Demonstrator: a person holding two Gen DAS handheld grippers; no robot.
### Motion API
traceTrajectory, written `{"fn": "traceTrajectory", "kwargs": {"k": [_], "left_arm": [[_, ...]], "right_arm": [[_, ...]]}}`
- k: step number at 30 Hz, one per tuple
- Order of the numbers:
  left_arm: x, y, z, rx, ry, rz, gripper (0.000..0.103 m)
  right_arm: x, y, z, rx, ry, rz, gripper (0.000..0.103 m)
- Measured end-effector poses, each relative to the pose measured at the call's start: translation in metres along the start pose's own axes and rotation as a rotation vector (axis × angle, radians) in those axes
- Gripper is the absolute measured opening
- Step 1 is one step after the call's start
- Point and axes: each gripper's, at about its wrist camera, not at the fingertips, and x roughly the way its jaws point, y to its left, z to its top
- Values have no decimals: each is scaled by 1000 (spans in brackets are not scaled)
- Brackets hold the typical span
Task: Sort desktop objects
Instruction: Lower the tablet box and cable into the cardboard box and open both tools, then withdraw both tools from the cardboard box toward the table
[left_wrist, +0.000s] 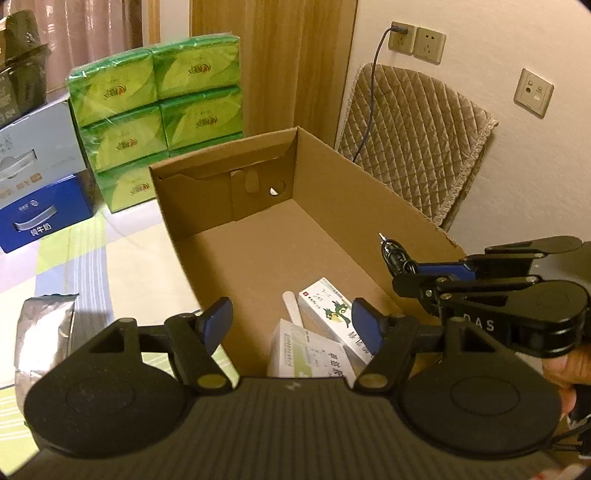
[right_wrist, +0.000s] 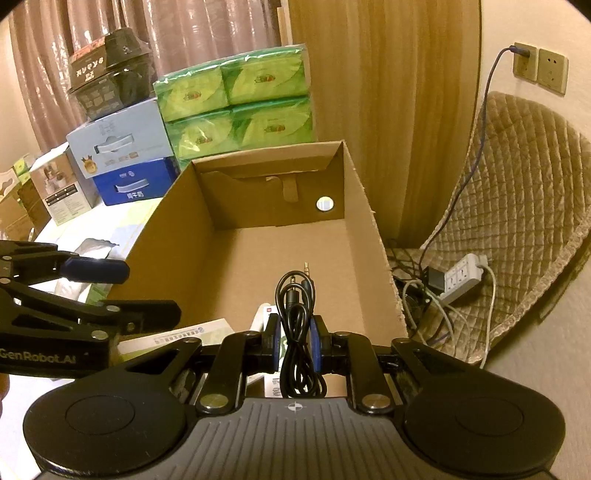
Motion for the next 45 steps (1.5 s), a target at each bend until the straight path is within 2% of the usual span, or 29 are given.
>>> {"fn": "traceTrajectory", "kwargs": {"k": [10, 15, 20, 31, 34, 36, 39, 43, 45], "left_arm": [[-13, 8, -4, -4, -13, 11, 68], [-21, 11, -9, -12, -19, 16, 68], [-33, 15, -15, -24, -25, 26, 70], [-75, 21, -33, -44, -46, 54, 74], [-88, 23, -39, -49, -53, 60, 79], [-96, 25, -43, -53, -60, 63, 81], [-109, 31, -49, -57, -64, 65, 85], [-128, 40, -60, -60, -71, 73, 91], [-137, 45, -65, -66, -75, 79, 95]], "right_arm": [[2, 4, 1, 47, 18, 42, 15], [-6, 3, 3, 53, -1, 24, 26], [-19, 7, 1, 54, -15, 23, 32], [-58, 39, -5, 19, -33, 23, 46], [-67, 51, -8, -2, -29, 28, 51], [-72, 59, -11, -16, -30, 27, 60], [-80, 70, -13, -30, -38, 28, 67], [-89, 90, -13, -67, -43, 41, 71], [-94, 102, -13, -90, -49, 47, 76]]}}
